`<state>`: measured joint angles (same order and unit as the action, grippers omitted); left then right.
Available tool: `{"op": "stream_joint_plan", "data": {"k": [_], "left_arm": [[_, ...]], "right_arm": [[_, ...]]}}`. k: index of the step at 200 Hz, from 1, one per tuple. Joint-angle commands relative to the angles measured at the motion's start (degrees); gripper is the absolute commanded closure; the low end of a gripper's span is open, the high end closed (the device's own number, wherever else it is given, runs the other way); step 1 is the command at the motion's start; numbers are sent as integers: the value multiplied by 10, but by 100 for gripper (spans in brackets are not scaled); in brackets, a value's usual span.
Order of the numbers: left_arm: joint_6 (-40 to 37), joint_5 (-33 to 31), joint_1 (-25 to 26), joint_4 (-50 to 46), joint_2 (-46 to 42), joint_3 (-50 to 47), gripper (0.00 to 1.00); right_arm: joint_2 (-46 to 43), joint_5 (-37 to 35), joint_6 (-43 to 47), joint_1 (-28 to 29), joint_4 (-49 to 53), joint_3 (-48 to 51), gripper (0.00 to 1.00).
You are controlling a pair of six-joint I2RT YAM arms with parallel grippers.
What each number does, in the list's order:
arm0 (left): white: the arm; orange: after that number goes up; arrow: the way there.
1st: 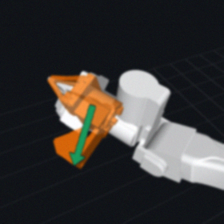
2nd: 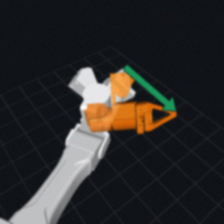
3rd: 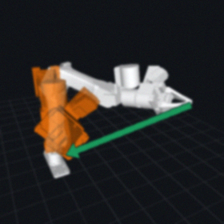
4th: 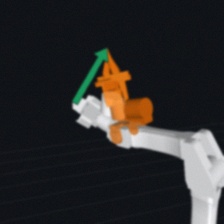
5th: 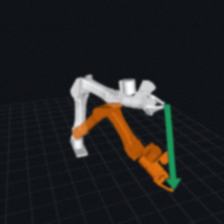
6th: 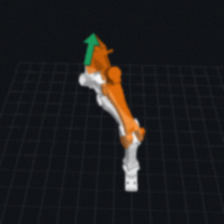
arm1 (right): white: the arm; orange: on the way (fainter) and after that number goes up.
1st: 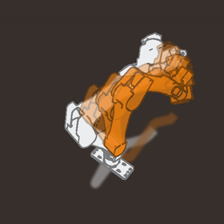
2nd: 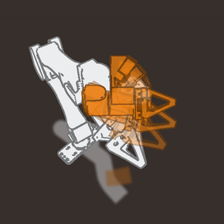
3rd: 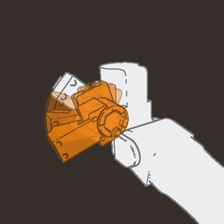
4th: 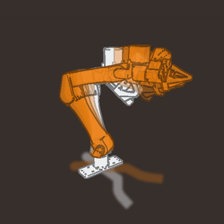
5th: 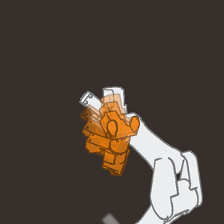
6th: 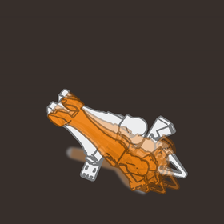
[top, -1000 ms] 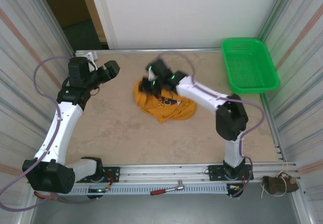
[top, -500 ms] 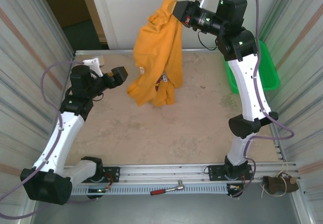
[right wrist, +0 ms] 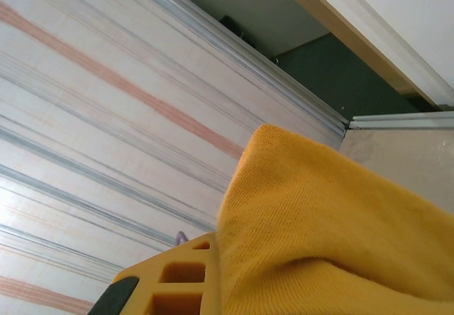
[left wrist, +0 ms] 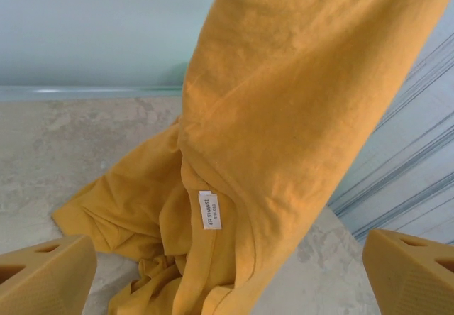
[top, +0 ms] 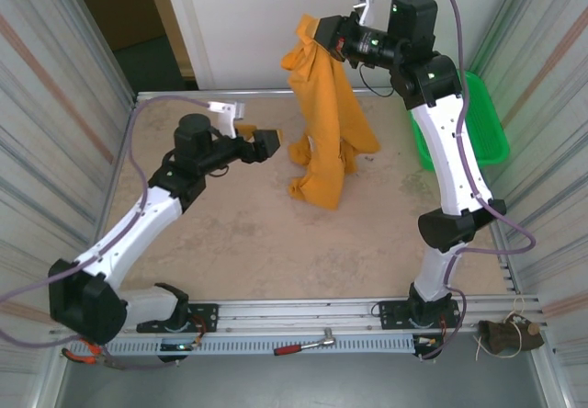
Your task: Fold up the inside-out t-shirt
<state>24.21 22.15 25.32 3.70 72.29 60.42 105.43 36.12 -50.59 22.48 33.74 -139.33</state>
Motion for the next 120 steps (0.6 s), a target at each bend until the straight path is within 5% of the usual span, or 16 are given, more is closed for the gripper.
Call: {"op": "stream_joint_plan", "data": {"k": [1, 81, 120], "left_arm": [[-28, 5, 3, 37, 36, 32, 3], [-45, 73, 1, 95, 175, 168, 1], [51, 202, 0, 198, 237, 215, 2]], "right_arm": [[-49, 18, -4, -3, -24, 1, 100], [-85, 23, -11, -13, -36, 34, 100], [-83, 28, -12, -26, -36, 39, 100]]}}
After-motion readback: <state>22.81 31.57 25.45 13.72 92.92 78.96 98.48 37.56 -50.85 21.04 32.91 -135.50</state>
